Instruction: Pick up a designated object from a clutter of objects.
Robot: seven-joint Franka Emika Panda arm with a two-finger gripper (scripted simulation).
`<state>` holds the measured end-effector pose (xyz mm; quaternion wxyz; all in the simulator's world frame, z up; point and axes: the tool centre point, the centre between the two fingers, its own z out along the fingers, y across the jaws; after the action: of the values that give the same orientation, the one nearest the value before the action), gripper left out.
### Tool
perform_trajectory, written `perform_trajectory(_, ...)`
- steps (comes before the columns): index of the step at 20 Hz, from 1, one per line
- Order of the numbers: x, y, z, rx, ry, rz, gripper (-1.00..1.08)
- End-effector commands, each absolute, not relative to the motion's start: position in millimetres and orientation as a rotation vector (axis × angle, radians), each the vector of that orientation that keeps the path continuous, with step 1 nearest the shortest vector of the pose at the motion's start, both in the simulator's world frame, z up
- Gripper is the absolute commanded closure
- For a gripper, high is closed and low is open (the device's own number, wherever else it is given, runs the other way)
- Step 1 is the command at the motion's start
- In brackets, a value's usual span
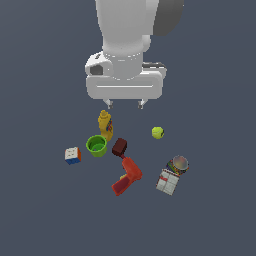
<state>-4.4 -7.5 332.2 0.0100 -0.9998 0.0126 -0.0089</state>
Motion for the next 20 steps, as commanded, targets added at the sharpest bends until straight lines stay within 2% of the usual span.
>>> perform_trajectory(1,-4,-8,332,-3.121,0.039,-0.028,-0.92)
perform_trajectory(10,-11,-37,327,-3.125,0.083,0.010,-0.92)
perform_trajectory(20,-8,-37,314,-3.124,0.110,0.010,-0.92)
